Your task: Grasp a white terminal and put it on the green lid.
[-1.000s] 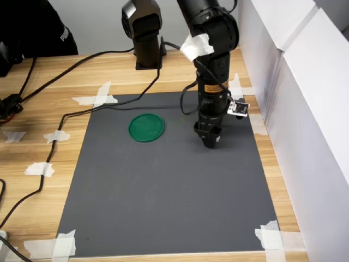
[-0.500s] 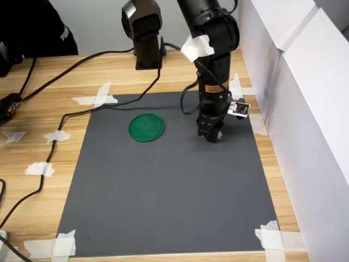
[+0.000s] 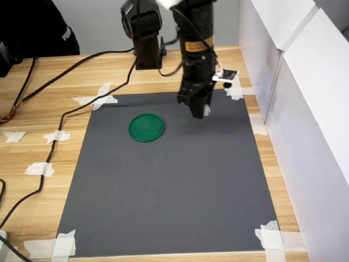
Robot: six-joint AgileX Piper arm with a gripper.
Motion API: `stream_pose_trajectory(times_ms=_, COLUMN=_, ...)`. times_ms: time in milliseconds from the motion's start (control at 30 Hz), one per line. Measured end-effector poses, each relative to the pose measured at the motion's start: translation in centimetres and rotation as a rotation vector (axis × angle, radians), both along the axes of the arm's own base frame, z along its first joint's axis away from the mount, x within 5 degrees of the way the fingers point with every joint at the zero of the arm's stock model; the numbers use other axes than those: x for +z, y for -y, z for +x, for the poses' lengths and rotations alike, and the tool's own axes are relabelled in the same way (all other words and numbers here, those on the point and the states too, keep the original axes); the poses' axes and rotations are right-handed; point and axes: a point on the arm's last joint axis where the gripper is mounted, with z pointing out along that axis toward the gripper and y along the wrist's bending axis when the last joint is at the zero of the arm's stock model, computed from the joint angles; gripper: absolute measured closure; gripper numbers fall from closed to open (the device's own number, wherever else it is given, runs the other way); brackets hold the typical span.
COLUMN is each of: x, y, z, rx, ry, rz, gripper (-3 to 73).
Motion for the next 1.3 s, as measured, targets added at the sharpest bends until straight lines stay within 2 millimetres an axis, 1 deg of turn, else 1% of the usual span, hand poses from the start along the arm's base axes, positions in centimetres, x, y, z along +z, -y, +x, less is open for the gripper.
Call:
stream_pose_trajectory(times_ms=100, x=1.8, y=2.9, z=0.0, rx=-0.075, ry=0.048, rz=0.012, gripper=33.9)
stream_pose_trajectory(times_ms=200, x=2.8, y=5.3, z=-0.2, rx=-0.117, ry=0.059, rz=-0.004, gripper=33.9)
stream_pose_trajectory(times_ms=367, x=3.2, y=8.6, z=-0.3, rx=-0.182, ry=0.042, rz=-0.011, gripper=33.9)
stream_pose_trajectory(times_ms=433, x=3.1, y=9.4, z=-0.2, rx=-0.205, ry=0.037, rz=0.004, gripper=33.9)
stream_pose_trajectory(times_ms=500, x=2.6, y=10.0, z=-0.4, rx=-0.218, ry=0.018, rz=0.012, gripper=33.9)
stream_pose_trajectory(times_ms=567, x=1.7, y=10.4, z=-0.7, rx=-0.217, ry=-0.010, rz=0.006, gripper=33.9)
stream_pose_trajectory(times_ms=767, x=-2.6, y=10.9, z=-2.2, rx=-0.191, ry=-0.065, rz=-0.029, gripper=33.9)
stream_pose_trajectory(times_ms=900, x=-4.4, y=11.0, z=-2.9, rx=-0.188, ry=-0.064, rz=-0.036, gripper=33.9)
stream_pose_trajectory(times_ms=1067, x=-5.5, y=11.0, z=-3.4, rx=-0.185, ry=-0.058, rz=-0.038, gripper=33.9)
stream_pose_trajectory(times_ms=1300, x=-6.6, y=11.0, z=-2.9, rx=-0.183, ry=-0.082, rz=-0.045, gripper=33.9)
